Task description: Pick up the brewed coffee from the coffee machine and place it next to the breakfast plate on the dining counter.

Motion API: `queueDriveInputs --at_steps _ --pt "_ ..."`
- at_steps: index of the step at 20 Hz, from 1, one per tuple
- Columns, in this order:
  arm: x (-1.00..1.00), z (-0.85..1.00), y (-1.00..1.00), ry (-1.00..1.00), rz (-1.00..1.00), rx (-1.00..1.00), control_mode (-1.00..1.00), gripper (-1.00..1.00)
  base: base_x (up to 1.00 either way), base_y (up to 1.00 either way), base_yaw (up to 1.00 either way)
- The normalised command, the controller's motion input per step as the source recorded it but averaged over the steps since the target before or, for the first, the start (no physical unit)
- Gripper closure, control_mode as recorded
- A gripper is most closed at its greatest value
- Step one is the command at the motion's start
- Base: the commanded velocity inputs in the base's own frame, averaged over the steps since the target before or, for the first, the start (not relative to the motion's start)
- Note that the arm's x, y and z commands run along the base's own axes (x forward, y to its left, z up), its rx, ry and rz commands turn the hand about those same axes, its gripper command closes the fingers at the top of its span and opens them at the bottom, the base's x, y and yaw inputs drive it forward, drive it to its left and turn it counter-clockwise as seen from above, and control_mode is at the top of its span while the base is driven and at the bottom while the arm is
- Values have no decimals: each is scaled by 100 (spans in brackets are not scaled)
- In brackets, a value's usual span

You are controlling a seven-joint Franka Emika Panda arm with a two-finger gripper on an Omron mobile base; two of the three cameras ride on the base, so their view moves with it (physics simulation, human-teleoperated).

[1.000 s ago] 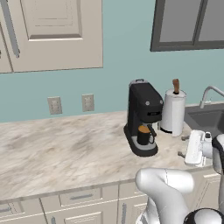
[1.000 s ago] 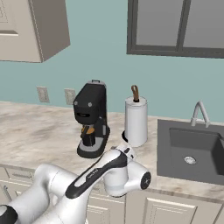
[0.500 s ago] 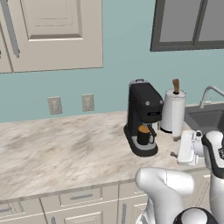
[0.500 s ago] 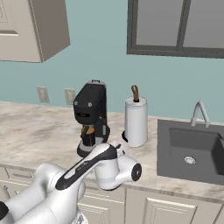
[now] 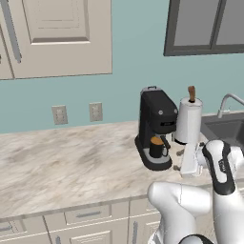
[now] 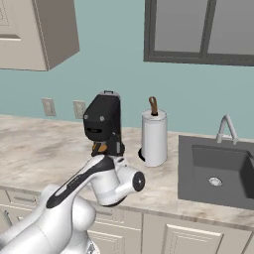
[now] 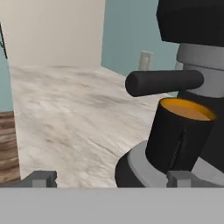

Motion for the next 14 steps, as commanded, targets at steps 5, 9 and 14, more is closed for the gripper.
queueDriveInputs --at_steps 5,9,14 --pt "30 0 -8 1 -7 0 -100 -100 0 0 0" --pt "44 -6 -1 0 -2 0 -100 -100 0 0 0" --pt "45 -54 0 0 0 1 -100 -100 0 0 0"
